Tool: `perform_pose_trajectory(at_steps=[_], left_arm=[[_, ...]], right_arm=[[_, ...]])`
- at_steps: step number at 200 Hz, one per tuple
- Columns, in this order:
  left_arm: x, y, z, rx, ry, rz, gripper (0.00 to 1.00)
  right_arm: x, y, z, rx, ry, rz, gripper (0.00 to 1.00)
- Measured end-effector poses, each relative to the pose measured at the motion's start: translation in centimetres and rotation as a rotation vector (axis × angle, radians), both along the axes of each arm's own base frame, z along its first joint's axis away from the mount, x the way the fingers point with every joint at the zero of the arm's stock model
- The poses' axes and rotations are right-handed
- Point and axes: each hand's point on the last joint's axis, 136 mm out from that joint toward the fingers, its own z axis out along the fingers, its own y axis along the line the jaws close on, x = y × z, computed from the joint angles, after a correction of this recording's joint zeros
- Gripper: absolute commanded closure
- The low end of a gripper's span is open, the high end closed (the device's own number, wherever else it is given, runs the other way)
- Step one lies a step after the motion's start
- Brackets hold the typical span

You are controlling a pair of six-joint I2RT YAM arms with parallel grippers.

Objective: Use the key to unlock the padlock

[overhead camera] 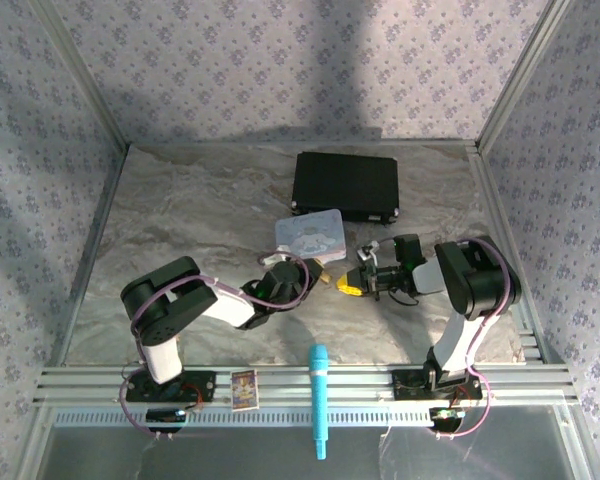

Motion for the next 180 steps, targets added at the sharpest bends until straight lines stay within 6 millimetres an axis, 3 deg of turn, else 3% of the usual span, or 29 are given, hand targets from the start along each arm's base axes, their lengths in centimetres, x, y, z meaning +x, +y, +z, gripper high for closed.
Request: perform_pose_trajectory(at_steps=[95, 180], left_arm=[[-0.1, -0.4, 0.0, 0.007, 0.014, -0.018, 1.0], [0.0, -0.4, -0.3, 0.045, 0.029, -0.017, 1.0]], right_arm=[[0.7, -0.5, 0.0, -0.006, 0.008, -0.034, 1.0], [0.8, 0.5, 0.1, -0.061, -0.021, -0.083, 1.0]])
